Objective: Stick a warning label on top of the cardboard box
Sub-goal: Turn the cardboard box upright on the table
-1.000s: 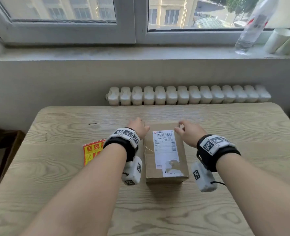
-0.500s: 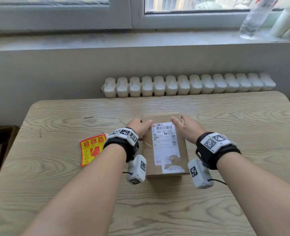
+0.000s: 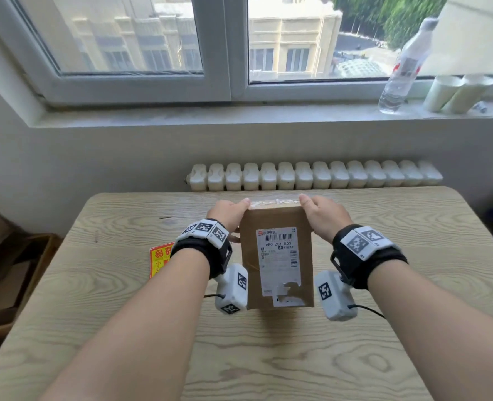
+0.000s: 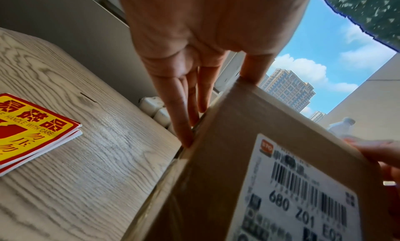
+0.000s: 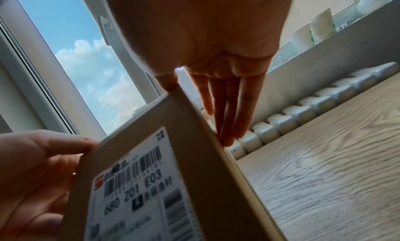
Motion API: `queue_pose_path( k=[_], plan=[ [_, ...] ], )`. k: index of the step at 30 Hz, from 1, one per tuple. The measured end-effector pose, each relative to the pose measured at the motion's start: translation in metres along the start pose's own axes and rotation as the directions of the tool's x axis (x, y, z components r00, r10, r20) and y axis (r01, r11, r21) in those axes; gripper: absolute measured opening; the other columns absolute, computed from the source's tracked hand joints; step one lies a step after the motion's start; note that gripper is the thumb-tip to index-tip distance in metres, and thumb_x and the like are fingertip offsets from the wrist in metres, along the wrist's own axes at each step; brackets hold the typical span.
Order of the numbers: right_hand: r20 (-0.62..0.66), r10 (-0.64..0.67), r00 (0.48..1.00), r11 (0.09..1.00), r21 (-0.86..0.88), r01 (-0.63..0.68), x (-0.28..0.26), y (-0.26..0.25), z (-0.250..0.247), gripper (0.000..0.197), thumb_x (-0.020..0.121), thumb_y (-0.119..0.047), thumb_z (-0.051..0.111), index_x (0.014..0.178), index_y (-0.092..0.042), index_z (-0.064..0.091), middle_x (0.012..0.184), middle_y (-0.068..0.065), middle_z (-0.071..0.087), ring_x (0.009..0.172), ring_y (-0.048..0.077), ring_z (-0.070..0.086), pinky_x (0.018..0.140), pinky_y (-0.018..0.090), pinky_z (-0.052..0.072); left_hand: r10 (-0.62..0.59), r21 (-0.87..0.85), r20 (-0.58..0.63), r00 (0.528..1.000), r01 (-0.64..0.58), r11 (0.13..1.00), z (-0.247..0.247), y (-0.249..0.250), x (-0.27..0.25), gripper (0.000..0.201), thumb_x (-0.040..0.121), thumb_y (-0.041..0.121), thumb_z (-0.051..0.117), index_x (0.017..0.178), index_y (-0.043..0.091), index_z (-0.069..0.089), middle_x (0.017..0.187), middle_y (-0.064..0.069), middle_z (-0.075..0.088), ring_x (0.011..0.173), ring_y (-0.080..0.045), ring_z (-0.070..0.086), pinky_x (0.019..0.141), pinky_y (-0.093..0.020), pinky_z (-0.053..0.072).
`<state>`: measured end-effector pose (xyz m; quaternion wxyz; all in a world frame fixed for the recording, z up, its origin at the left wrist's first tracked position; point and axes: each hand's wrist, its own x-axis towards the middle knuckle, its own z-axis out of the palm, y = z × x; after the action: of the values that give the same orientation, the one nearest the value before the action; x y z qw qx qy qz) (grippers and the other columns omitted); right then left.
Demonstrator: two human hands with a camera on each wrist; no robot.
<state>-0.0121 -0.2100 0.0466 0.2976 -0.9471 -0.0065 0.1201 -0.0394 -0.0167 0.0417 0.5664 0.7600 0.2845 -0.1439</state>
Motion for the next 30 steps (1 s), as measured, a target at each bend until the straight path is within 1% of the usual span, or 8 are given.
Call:
queue_pose_path(
  k=[2, 4, 8, 13, 18, 22, 26, 30],
  plan=[
    [0.016, -0.006, 1.0, 0.999, 0.052, 0.005, -0.005, 0.002, -0.003, 0.042, 0.093, -0.044, 0.034, 0.086, -0.013, 0.062, 0.084, 0.006, 0.067, 0.084, 0.029, 0.064, 0.076, 0.039, 0.051, 0.019, -0.012, 0.0, 1.0, -0.019, 1.0, 0.0, 0.001, -0.009, 0.024, 0.087, 0.033, 0.057, 0.078, 0.011, 0.063, 0.09, -0.009, 0.069, 0.095, -0.031, 0.071, 0.08, -0.048, 0.06],
    [0.028, 0.008, 1.0, 0.993, 0.121, -0.011, -0.013, 0.004, -0.005, 0.038, 0.089, -0.037, 0.044, 0.111, -0.012, 0.063, 0.103, 0.007, 0.068, 0.093, 0.028, 0.066, 0.084, 0.046, 0.055, 0.042, 0.02, 0.001, 0.999, -0.042, 0.999, 0.001, -0.002, -0.015, 0.016, 0.081, 0.024, 0.061, 0.091, 0.012, 0.067, 0.096, -0.009, 0.07, 0.095, -0.029, 0.07, 0.081, -0.047, 0.06],
    [0.03, 0.018, 0.999, 0.996, 0.088, -0.021, -0.024, 0.014, -0.003, 0.048, 0.086, -0.034, 0.052, 0.131, -0.015, 0.054, 0.121, 0.009, 0.064, 0.089, 0.02, 0.062, 0.082, 0.037, 0.054, 0.044, 0.052, -0.008, 0.999, -0.044, 0.998, 0.007, -0.014, -0.019, 0.057, 0.071, 0.019, 0.069, 0.126, 0.01, 0.061, 0.117, -0.009, 0.068, 0.107, -0.028, 0.066, 0.09, -0.046, 0.057],
    [0.01, 0.029, 1.0, 0.997, 0.064, -0.03, -0.029, 0.029, 0.001, 0.049, 0.089, -0.036, 0.052, 0.132, -0.013, 0.051, 0.126, 0.01, 0.062, 0.091, 0.018, 0.053, 0.081, 0.032, 0.048, 0.09, 0.061, -0.053, 0.995, -0.087, 0.994, 0.022, -0.016, -0.027, 0.058, 0.083, 0.017, 0.067, 0.138, 0.01, 0.052, 0.131, -0.009, 0.061, 0.114, -0.028, 0.063, 0.089, -0.043, 0.058],
    [0.026, 0.032, 0.999, 0.999, 0.022, -0.032, -0.028, 0.029, 0.0, 0.054, 0.091, -0.04, 0.05, 0.136, -0.011, 0.047, 0.132, 0.011, 0.059, 0.113, 0.028, 0.059, 0.094, 0.043, 0.051, 0.135, 0.165, -0.075, 0.988, -0.121, 0.979, 0.028, -0.014, -0.028, 0.049, 0.09, 0.019, 0.059, 0.138, 0.008, 0.052, 0.126, -0.011, 0.063, 0.11, -0.027, 0.065, 0.092, -0.038, 0.056],
    [-0.025, 0.026, 0.999, 1.0, -0.002, -0.026, -0.029, 0.024, -0.001, 0.056, 0.091, -0.038, 0.05, 0.14, -0.011, 0.042, 0.138, 0.011, 0.054, 0.123, 0.028, 0.053, 0.1, 0.039, 0.044, 0.139, 0.226, -0.062, 0.988, -0.122, 0.967, 0.022, -0.017, -0.031, 0.053, 0.092, 0.025, 0.055, 0.142, 0.011, 0.047, 0.116, -0.009, 0.063, 0.101, -0.025, 0.063, 0.093, -0.041, 0.055],
    [-0.229, -0.164, 0.96, 0.986, 0.004, 0.169, -0.032, 0.0, -0.006, 0.045, 0.09, -0.026, 0.05, 0.133, -0.012, 0.049, 0.13, 0.01, 0.056, 0.119, 0.025, 0.053, 0.1, 0.037, 0.043, 0.134, 0.255, -0.11, 0.985, -0.103, 0.962, -0.007, -0.026, -0.027, 0.053, 0.089, 0.029, 0.055, 0.14, 0.014, 0.05, 0.134, -0.007, 0.06, 0.118, -0.025, 0.06, 0.101, -0.042, 0.05],
    [-0.26, -0.336, 0.905, 0.935, 0.023, 0.354, -0.024, -0.049, 0.007, 0.033, 0.089, -0.02, 0.051, 0.119, -0.011, 0.059, 0.114, 0.008, 0.065, 0.104, 0.02, 0.06, 0.093, 0.036, 0.05, 0.09, 0.201, -0.188, 0.978, -0.052, 0.978, -0.055, -0.042, -0.012, 0.048, 0.085, 0.024, 0.057, 0.132, 0.013, 0.057, 0.133, -0.009, 0.062, 0.122, -0.028, 0.059, 0.103, -0.044, 0.048]
  ],
)
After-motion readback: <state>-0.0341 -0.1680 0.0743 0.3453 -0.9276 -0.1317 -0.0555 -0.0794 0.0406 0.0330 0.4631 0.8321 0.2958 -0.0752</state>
